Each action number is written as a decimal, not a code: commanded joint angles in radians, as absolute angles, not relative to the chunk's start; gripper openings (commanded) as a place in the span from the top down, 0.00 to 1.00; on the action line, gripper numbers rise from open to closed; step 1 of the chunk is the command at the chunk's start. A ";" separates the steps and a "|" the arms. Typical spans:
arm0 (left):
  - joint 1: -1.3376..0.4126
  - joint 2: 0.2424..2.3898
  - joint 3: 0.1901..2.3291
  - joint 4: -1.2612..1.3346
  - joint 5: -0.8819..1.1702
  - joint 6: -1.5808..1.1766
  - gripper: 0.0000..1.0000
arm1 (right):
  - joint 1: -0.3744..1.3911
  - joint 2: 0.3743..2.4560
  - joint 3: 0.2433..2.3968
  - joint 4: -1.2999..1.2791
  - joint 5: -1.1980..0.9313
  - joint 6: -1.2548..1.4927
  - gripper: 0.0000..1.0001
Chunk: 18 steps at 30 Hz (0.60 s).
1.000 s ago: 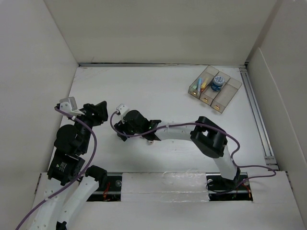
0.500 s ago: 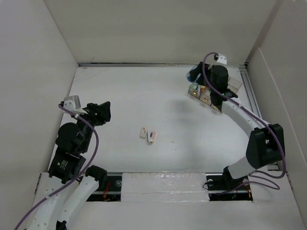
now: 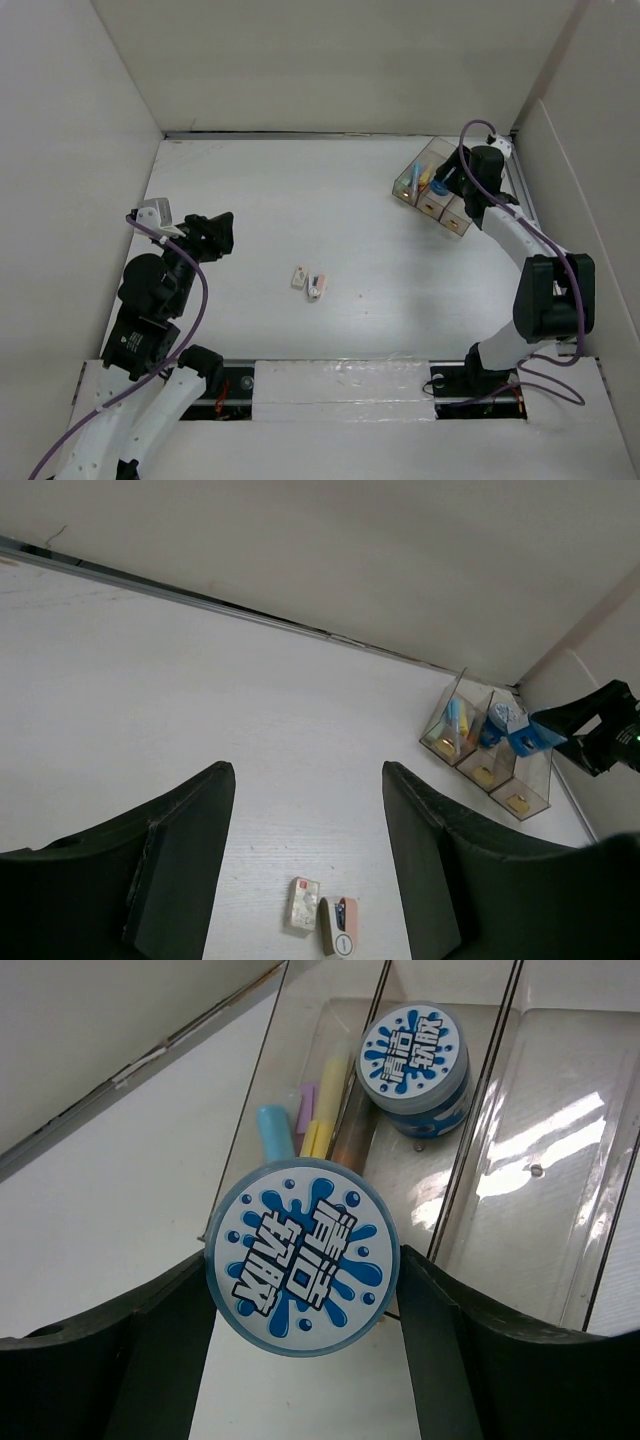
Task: Organize the desk
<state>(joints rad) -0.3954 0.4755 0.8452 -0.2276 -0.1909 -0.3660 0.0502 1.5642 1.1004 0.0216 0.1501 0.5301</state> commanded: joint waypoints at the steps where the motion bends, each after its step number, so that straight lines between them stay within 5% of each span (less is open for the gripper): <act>1: -0.391 0.488 0.842 -0.183 -0.181 -0.353 0.44 | 0.034 1.558 1.111 0.084 0.187 0.557 0.56; 11: -0.391 0.486 0.842 -0.183 -0.179 -0.353 0.44 | 0.032 1.661 1.144 0.064 0.204 0.563 0.47; 18: -0.391 0.489 0.844 -0.183 -0.178 -0.353 0.44 | 0.075 1.623 1.158 0.061 0.259 0.537 0.11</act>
